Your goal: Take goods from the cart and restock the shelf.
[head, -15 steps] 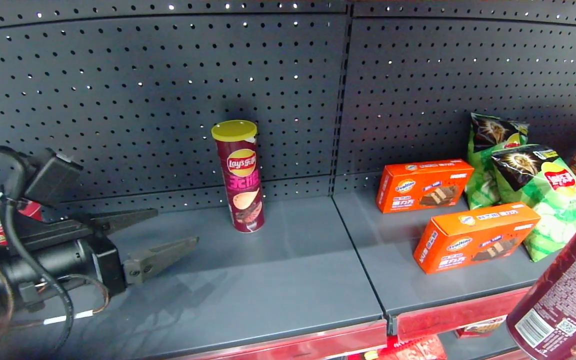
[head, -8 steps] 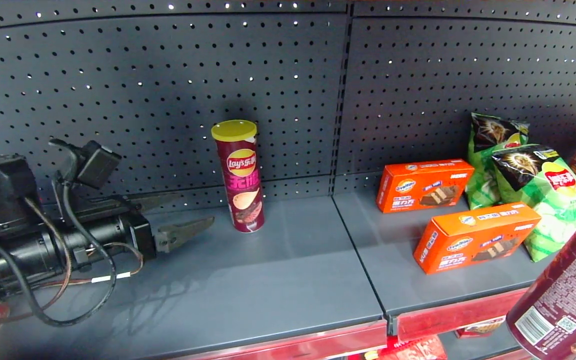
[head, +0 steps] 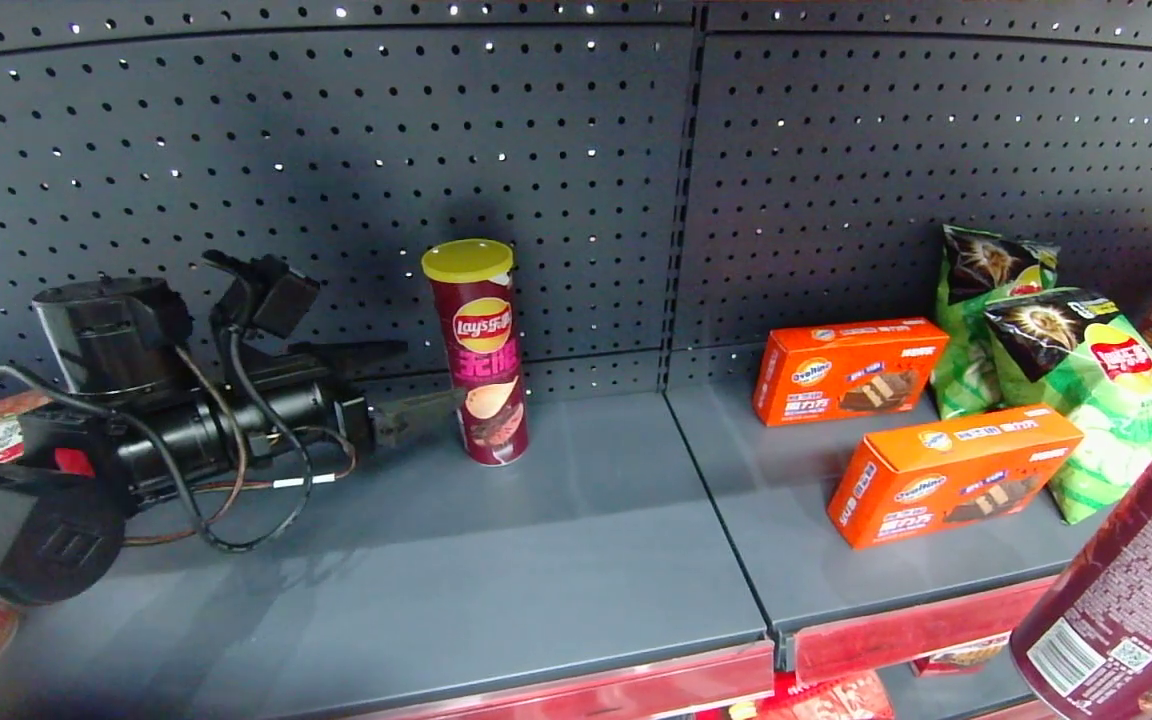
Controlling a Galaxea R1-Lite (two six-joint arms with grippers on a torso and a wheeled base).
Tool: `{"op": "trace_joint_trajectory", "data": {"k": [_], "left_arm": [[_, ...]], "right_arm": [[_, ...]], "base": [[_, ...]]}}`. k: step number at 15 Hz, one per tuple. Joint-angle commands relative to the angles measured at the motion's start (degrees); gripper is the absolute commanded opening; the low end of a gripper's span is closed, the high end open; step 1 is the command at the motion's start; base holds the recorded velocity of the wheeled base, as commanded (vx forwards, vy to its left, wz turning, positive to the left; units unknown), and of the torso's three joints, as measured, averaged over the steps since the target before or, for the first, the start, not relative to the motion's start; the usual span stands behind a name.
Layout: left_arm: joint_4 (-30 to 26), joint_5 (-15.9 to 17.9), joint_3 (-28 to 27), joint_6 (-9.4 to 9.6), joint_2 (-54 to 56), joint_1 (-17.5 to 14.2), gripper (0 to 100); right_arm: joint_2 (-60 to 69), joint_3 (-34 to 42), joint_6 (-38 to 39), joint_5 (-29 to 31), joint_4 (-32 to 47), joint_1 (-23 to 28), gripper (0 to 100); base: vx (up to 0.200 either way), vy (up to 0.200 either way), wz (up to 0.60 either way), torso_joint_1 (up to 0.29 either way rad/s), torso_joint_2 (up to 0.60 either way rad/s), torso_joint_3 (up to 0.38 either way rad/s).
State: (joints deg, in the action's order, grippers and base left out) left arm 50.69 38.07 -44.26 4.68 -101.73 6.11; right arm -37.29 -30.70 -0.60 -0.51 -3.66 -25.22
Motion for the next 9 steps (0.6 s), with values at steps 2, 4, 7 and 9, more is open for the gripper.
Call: {"op": "trace_joint_trajectory", "data": {"k": [2, 4, 7, 9], "left_arm": [[2.84, 1.30, -1.35, 0.06, -6.02, 0.84, 100], [4.42, 2.45, -1.70, -0.02, -7.34, 0.92, 100], [7.06, 3.94, -2.32, -0.02, -9.28, 0.92, 100], [7.32, 4.91, -2.76, -0.02, -9.71, 0.92, 100]], "right_arm": [[-0.15, 0.02, -0.02, -0.02, -0.03, -0.18, 0], [-0.24, 0.02, -0.02, -0.02, 0.05, -0.35, 0], [-0.24, 0.02, -0.02, -0.10, 0.05, -0.35, 0], [-0.24, 0.02, -0.02, -0.10, 0.05, -0.35, 0]], "base": [[0.000, 0.000, 0.00, 0.000, 0.00, 0.000], [0.000, 0.000, 0.00, 0.000, 0.00, 0.000], [0.000, 0.000, 0.00, 0.000, 0.00, 0.000], [0.000, 0.000, 0.00, 0.000, 0.00, 0.000]]}}
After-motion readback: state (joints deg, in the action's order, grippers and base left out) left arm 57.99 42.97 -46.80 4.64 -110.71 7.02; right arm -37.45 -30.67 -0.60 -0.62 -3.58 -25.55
